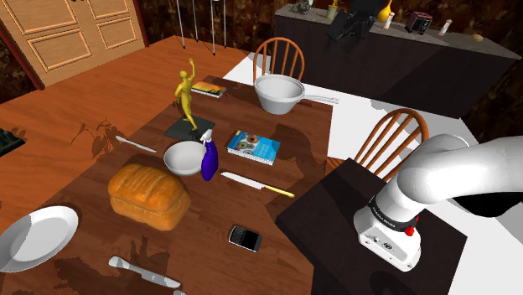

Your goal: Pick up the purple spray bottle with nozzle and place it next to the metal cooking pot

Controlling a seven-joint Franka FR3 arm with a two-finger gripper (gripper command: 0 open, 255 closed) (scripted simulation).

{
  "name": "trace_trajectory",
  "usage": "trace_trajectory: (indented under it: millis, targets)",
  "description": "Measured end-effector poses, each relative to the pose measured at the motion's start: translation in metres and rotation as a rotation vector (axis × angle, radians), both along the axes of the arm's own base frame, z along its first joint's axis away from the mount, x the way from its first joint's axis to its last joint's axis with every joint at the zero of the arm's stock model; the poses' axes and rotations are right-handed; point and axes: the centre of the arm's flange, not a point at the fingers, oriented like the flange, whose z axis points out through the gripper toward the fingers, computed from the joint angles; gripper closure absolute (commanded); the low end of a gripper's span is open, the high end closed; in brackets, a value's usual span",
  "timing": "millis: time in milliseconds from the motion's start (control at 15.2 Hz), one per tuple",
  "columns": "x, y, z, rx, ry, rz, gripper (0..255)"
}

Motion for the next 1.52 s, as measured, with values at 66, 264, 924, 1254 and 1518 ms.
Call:
trace_trajectory:
  millis: [66, 264, 924, 1254, 1518]
  targets:
    - [0.000, 0.000, 0.000, 0.000, 0.000, 0.000, 0]
    - [0.004, 0.021, -0.019, -0.010, -0.001, -0.025, 0]
    - [0.034, 0.127, -0.106, -0.058, -0.008, -0.148, 0]
    - [0.051, 0.178, -0.151, -0.082, -0.014, -0.210, 0]
    - [0.067, 0.213, -0.188, -0.102, -0.017, -0.261, 0]
